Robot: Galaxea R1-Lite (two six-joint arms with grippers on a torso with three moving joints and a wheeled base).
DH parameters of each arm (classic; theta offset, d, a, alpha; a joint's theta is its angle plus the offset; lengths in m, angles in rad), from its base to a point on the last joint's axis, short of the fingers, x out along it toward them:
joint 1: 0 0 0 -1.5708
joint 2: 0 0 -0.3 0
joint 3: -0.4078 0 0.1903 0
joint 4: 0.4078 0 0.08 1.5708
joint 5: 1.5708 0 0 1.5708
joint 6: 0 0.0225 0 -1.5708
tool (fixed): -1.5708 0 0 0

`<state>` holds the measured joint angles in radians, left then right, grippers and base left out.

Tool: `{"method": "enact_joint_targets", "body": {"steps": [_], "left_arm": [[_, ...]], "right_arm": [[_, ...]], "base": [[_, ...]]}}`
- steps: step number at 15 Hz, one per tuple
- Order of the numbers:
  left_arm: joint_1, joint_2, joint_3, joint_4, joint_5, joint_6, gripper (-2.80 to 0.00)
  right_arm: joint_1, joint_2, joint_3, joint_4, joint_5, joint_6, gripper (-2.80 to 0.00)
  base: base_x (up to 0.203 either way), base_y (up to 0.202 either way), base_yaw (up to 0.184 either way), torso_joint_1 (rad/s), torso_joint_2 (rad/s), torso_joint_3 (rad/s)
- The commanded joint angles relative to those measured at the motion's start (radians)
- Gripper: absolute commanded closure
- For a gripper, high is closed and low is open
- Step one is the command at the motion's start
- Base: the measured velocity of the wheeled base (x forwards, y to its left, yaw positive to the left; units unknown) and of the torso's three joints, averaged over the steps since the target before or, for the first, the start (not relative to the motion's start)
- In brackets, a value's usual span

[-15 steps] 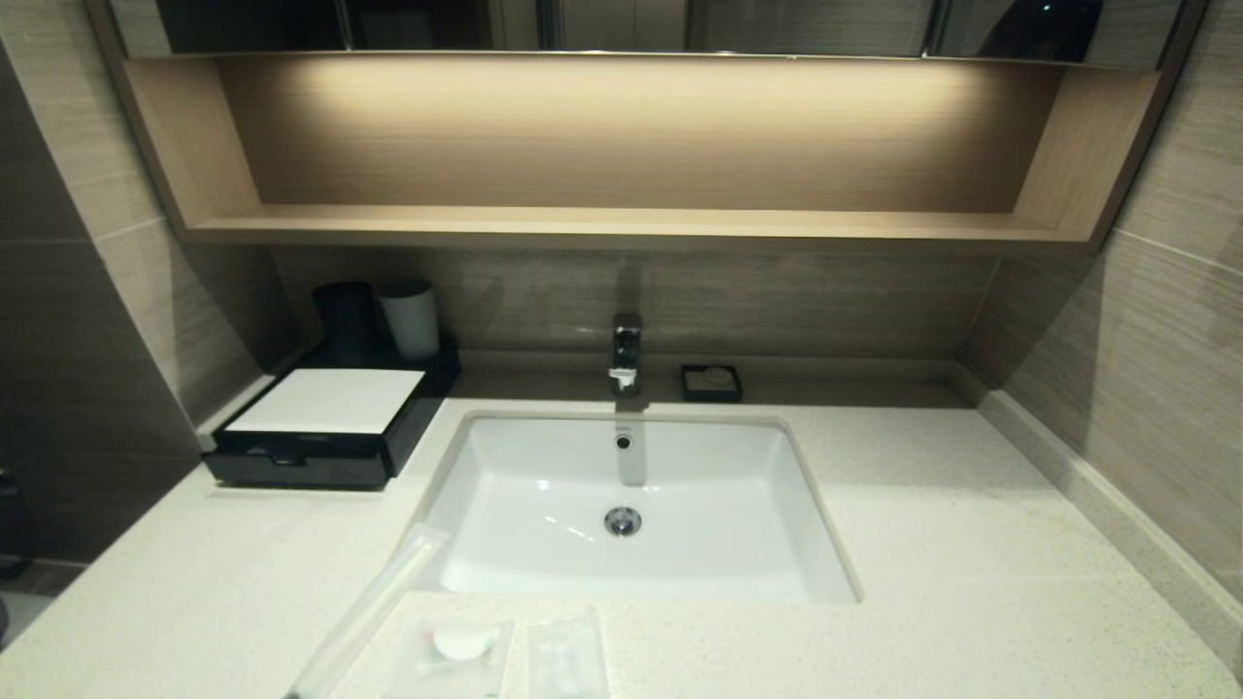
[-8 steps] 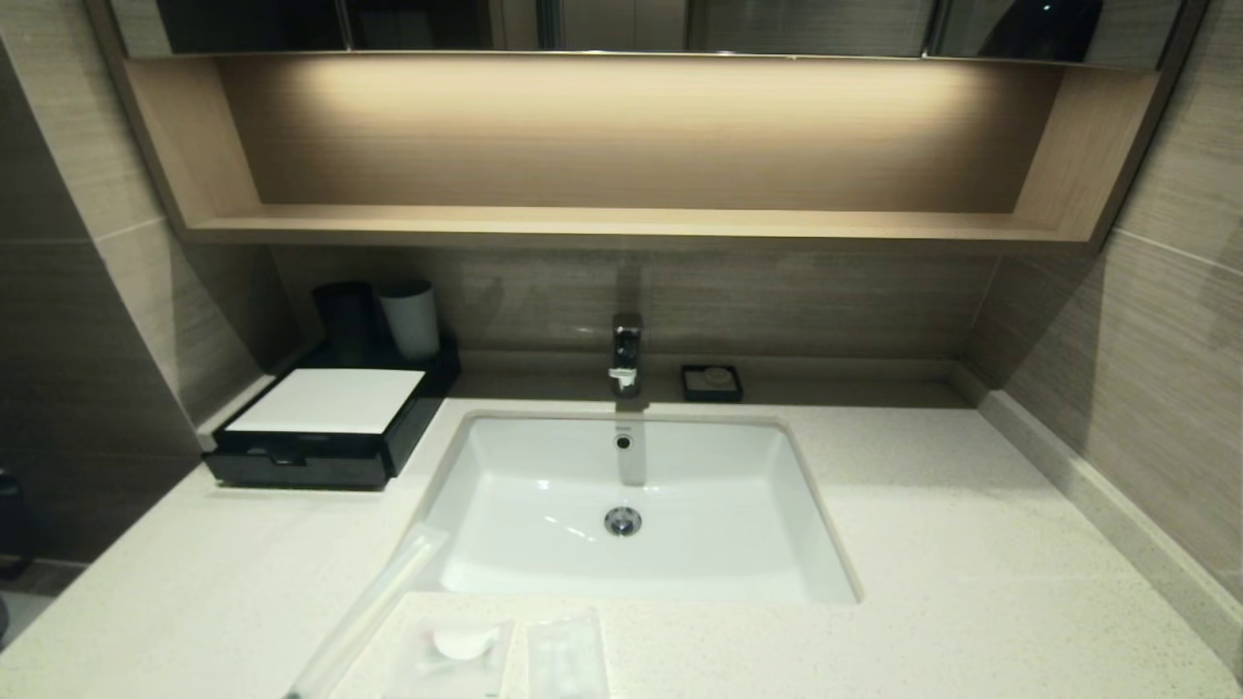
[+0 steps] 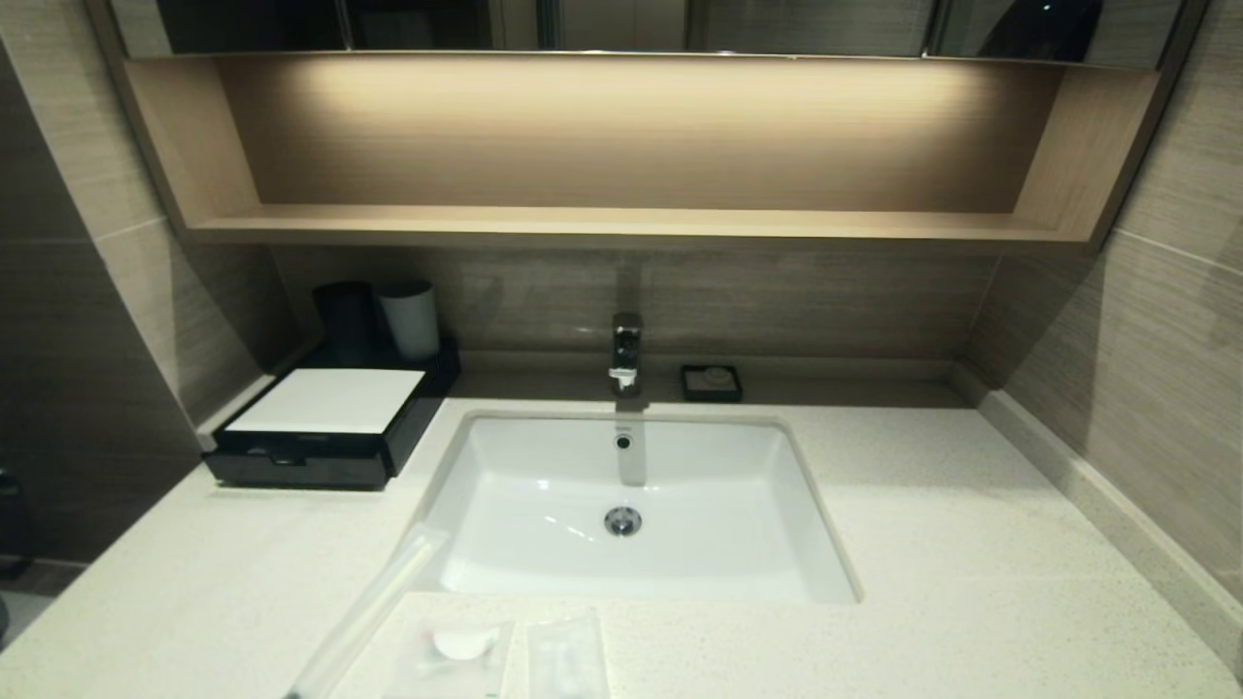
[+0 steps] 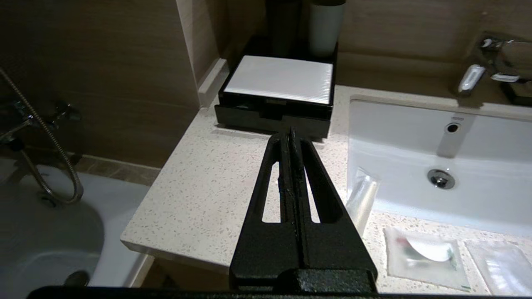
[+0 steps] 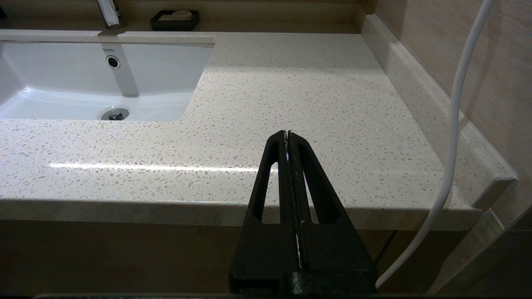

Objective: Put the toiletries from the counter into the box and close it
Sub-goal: Open the drawer

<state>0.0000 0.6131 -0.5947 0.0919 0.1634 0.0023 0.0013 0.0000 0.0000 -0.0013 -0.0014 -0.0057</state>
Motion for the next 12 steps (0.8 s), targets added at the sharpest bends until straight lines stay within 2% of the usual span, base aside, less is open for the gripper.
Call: {"method": "enact_joint_targets", "body": {"steps": [1, 4, 9, 12], "left_arm": [[0.000, 0.220, -0.062, 0.000, 0.041, 0.001, 0.00], [0.001, 0.370, -0.104, 0.002, 0.084, 0.001, 0.00], [0.002, 0.500, -0.100, 0.002, 0.090, -0.002, 0.00], [0.063, 0.560, -0.105, 0.001, 0.084, 0.002, 0.00]], "right_arm": [[0.000, 0.000, 0.002, 0.000, 0.000, 0.000, 0.00], [0.000, 0.000, 0.002, 0.000, 0.000, 0.000, 0.00], [0.000, 0.000, 0.002, 0.000, 0.000, 0.000, 0.00], [0.000, 0.000, 0.002, 0.000, 0.000, 0.001, 0.00]], "base": [[0.000, 0.000, 0.000, 0.000, 0.00, 0.000], [0.000, 0.000, 0.000, 0.000, 0.00, 0.000], [0.000, 0.000, 0.000, 0.000, 0.00, 0.000], [0.000, 0.000, 0.000, 0.000, 0.00, 0.000]]}}
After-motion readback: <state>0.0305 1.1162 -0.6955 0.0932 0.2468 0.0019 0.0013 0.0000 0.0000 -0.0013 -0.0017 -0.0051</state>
